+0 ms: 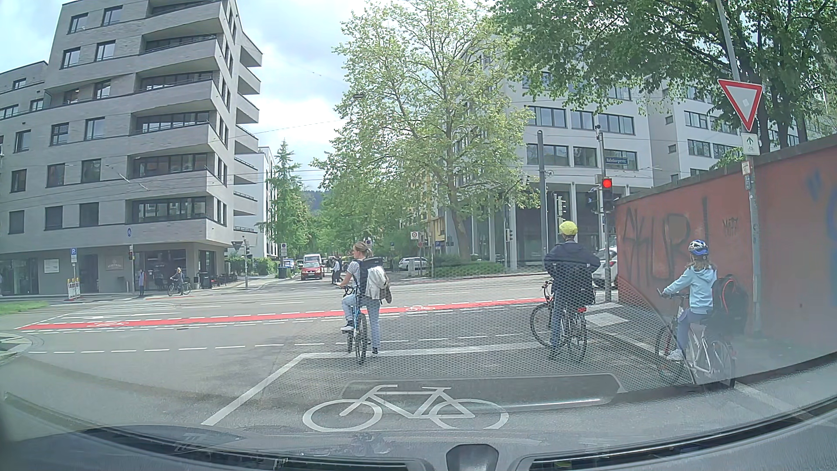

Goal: Follow the waypoints while adhering to traffic rules and regulations

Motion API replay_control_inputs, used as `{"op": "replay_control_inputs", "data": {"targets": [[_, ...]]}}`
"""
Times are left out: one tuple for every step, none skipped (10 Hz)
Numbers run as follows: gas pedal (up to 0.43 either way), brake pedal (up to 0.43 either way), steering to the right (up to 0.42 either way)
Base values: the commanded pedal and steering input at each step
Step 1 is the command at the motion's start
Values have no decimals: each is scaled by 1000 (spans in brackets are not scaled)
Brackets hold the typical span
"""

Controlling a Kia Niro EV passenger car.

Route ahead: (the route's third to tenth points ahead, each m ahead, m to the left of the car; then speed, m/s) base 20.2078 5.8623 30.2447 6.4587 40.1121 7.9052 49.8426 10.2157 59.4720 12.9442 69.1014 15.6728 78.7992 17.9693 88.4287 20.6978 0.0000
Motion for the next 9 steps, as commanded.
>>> {"op": "replay_control_inputs", "data": {"targets": [[0,262,-16],[0,262,-16],[0,262,-16],[0,262,-16],[0,262,-16],[0,262,-16],[0,262,-16],[0,262,-16],[0,262,-16]]}}
